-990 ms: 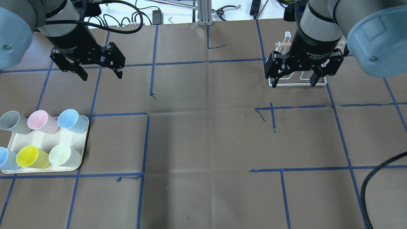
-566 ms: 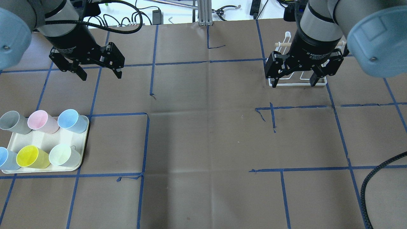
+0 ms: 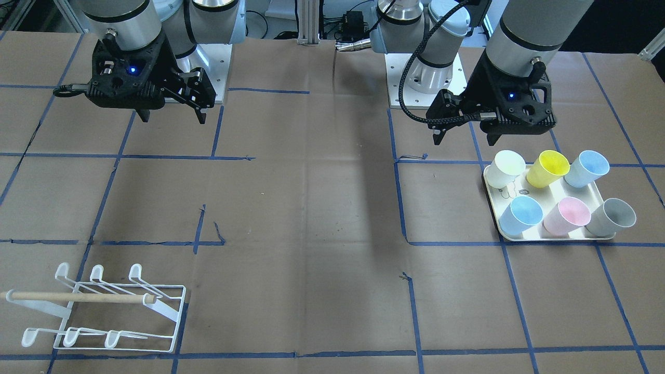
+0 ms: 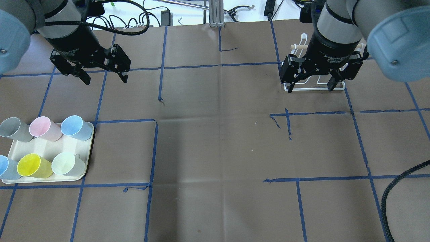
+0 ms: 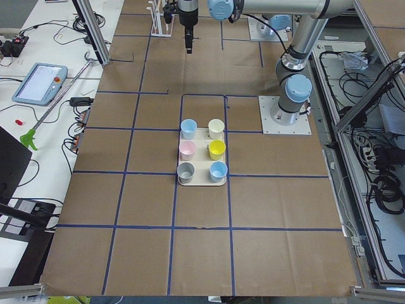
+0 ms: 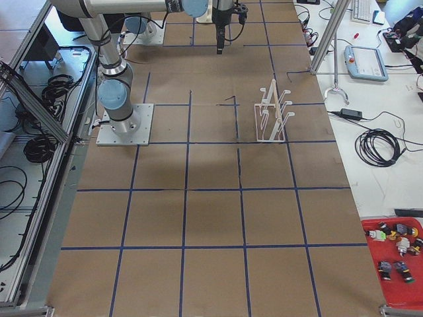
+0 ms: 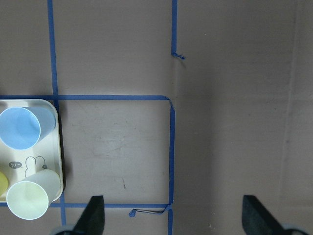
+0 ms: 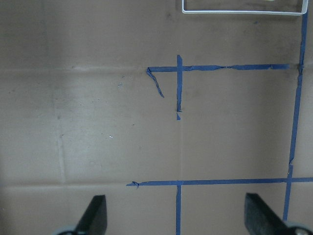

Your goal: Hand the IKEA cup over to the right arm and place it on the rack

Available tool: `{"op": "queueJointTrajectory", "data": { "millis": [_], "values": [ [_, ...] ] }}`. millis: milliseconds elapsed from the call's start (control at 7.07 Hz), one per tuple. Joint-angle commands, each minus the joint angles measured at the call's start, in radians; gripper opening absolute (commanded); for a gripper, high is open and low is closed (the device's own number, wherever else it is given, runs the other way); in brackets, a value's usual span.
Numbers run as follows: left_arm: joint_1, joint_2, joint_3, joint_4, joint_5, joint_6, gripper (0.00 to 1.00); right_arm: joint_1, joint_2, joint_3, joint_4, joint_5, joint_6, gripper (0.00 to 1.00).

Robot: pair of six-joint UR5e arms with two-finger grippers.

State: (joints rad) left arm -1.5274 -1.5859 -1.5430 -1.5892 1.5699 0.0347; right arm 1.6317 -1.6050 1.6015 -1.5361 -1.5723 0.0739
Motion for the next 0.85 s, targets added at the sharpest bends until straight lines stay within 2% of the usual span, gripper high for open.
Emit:
{"op": "queueJointTrajectory", "data": {
  "millis": [0, 707],
  "values": [
    [0.003, 0.003, -0.002, 0.0, 0.001, 0.004, 0.99, 0.0, -0.001, 0.0, 0.004, 0.0, 0.001, 1.0],
    [0.013, -0.014, -0.005, 0.023, -0.001, 0.016, 0.99, 0.0, -0.001, 0.0, 0.004, 0.002, 0.003, 1.0]
  ]
}}
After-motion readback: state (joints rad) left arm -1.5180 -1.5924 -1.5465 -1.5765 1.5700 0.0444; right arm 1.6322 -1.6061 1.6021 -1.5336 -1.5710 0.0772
